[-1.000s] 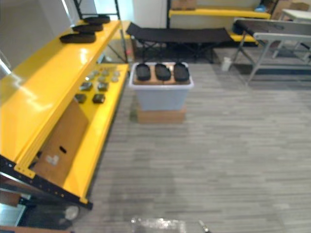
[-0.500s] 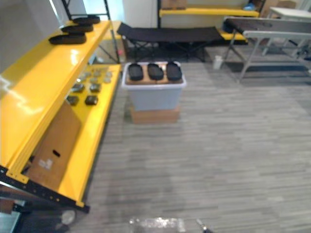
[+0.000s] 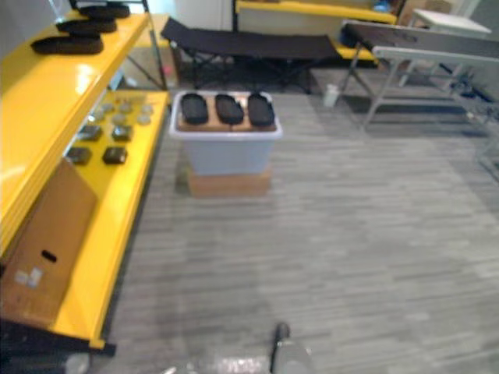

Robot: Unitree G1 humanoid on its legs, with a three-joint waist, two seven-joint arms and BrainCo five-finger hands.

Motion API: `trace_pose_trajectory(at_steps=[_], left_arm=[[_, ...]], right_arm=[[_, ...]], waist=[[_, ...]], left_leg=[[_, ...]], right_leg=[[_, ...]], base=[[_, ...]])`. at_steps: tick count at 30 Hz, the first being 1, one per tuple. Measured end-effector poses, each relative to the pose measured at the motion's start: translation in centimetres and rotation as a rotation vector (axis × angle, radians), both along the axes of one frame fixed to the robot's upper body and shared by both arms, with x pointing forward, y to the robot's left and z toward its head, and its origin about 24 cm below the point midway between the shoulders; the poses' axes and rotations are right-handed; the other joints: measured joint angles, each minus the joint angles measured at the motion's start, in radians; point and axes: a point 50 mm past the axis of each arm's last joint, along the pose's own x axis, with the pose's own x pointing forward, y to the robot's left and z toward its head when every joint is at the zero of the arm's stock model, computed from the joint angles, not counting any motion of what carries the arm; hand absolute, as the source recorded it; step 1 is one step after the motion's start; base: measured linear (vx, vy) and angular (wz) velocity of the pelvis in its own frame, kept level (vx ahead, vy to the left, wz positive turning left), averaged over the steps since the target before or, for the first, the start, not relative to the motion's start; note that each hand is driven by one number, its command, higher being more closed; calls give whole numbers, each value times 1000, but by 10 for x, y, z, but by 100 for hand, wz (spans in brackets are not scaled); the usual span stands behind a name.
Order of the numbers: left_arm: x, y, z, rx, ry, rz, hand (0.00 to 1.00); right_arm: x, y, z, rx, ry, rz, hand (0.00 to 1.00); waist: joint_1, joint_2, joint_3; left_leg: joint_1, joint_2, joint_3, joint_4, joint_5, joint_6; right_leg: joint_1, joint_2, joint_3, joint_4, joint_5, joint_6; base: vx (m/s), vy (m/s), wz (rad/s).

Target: Walk over and take plastic housings, then place them on the shelf

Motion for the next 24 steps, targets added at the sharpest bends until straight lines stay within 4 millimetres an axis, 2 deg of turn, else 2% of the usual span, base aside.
trace_pose_trajectory(at_steps=[1,2,3,4,5,6,7,8,9,10,11,12,13,14,15,16,17,18,19,20,21,22,23,24], left_arm=[[4,-1,1,-7,-28,34,0],[4,-4,1,-17,-34,53,0],[5,-9,0,-28,-35,63,0],[7,-10,0,-36,-38,69,0],[7,-11,0,-40,-37,81,0],[7,-11,0,-45,-27,89,0],[10,-8,1,-39,-34,86,0],[11,-9,1,-39,-37,83,0],[11,-9,1,-38,-33,81,0],[8,-9,0,-38,-17,76,0],[5,-11,-1,-42,-4,74,0],[-4,-11,-2,-41,23,66,0],[-11,-11,-3,-39,40,58,0],[-11,-6,-2,-26,40,46,0],[-8,-1,-1,-5,30,26,0],[-6,2,0,3,25,35,0],[-6,4,0,6,27,38,0],[-7,4,0,8,30,41,0],[-7,4,0,8,32,46,0],[-7,4,0,6,31,41,0],[-7,5,0,12,32,25,0],[-5,6,0,21,33,-7,0],[-4,6,1,31,31,-41,0],[-1,6,1,34,24,-54,0]], right_arm=[[-2,-6,1,-14,8,13,0],[-1,-9,1,-23,3,18,0],[9,-23,1,-68,-20,47,0],[15,-34,2,-114,-30,66,0],[16,-37,2,-130,-35,67,0],[24,-44,3,-168,-67,66,0],[37,-50,4,-200,-113,47,0],[48,-52,4,-215,-146,40,0],[73,-57,7,-246,-226,33,0],[90,-58,10,-269,-291,34,0],[94,-59,11,-277,-311,35,0],[100,-60,12,-289,-341,39,0],[103,-54,12,-275,-355,47,0],[105,-49,11,-262,-362,52,0],[110,-46,12,-247,-376,59,0],[114,-44,12,-237,-391,79,0],[114,-44,12,-235,-394,88,0],[113,-44,12,-229,-398,106,0],[113,-43,11,-223,-402,119,0],[114,-39,11,-219,-423,116,0],[117,-39,12,-230,-453,91,0],[120,-39,13,-232,-473,77,0],[123,-38,14,-238,-492,80,0],[124,-38,15,-244,-502,88,0]], waist=[[2,15,-2],[3,27,-2],[4,52,14],[2,63,28],[3,59,31],[13,44,39],[31,34,39],[36,32,40],[43,33,41],[55,35,43],[57,39,44],[69,38,45],[81,19,50],[83,5,53],[84,-29,59],[92,-43,68],[94,-47,67],[96,-50,66],[101,-49,65],[108,-50,65],[105,-51,65],[106,-52,64],[105,-47,64],[103,-48,63]], left_leg=[[-83,35,-36,175,35,1],[-129,59,-52,283,76,15],[-214,108,-71,486,100,24],[-262,124,-64,592,92,38],[-277,117,-63,604,89,41],[-301,78,-43,560,85,47],[-334,33,-16,450,85,48],[-356,4,-8,369,87,46],[-385,-63,-7,160,119,38],[-402,-114,-12,-65,207,43],[-406,-125,-16,-151,250,43],[-405,-131,-23,-195,355,59],[-392,-151,-7,-193,401,104],[-391,-168,-2,-185,391,118],[-396,-184,16,-162,367,155],[-395,-202,16,-154,348,183],[-391,-212,15,-153,340,195],[-376,-228,10,-153,320,215],[-350,-238,5,-169,308,221],[-304,-252,-7,-196,292,221],[-270,-260,-21,-211,283,223],[-230,-266,-30,-231,278,221],[-177,-268,-34,-258,274,216],[-142,-266,-39,-276,273,214]], right_leg=[[12,14,-1,6,-14,-18],[24,24,-1,4,-22,-29],[72,44,1,-25,-32,-46],[158,49,-3,-71,-34,-50],[199,43,-5,-102,-34,-50],[287,24,-13,-160,-34,-50],[333,4,-15,-202,-34,-50],[347,-5,-18,-220,-34,-49],[364,-19,-19,-251,-33,-44],[384,-28,-18,-275,-45,-17],[399,-26,-19,-286,-53,-6],[432,-25,-13,-299,-75,14],[460,-36,-6,-301,-104,8],[465,-54,-8,-298,-117,0],[464,-75,-14,-283,-120,-6],[462,-92,-15,-261,-105,0],[457,-99,-14,-238,-98,6],[425,-118,-9,-139,-96,11],[380,-138,-3,-17,-92,19],[296,-169,12,191,-68,72],[245,-177,20,325,-93,103],[207,-183,9,404,-125,107],[168,-183,-25,429,-161,96],[149,-179,-57,392,-188,89]], base=[[534,-300,-11],[514,-292,-28],[537,-209,-15],[545,-182,0],[538,-137,18],[468,-89,12],[419,-53,4],[348,14,-11],[322,82,-15],[329,110,-11],[413,213,-10],[367,204,-7],[372,199,-1],[374,147,17],[433,165,27],[429,176,27],[355,180,27],[353,194,22],[419,235,18],[360,185,18],[363,154,24],[373,108,30],[369,89,25],[350,38,26]])
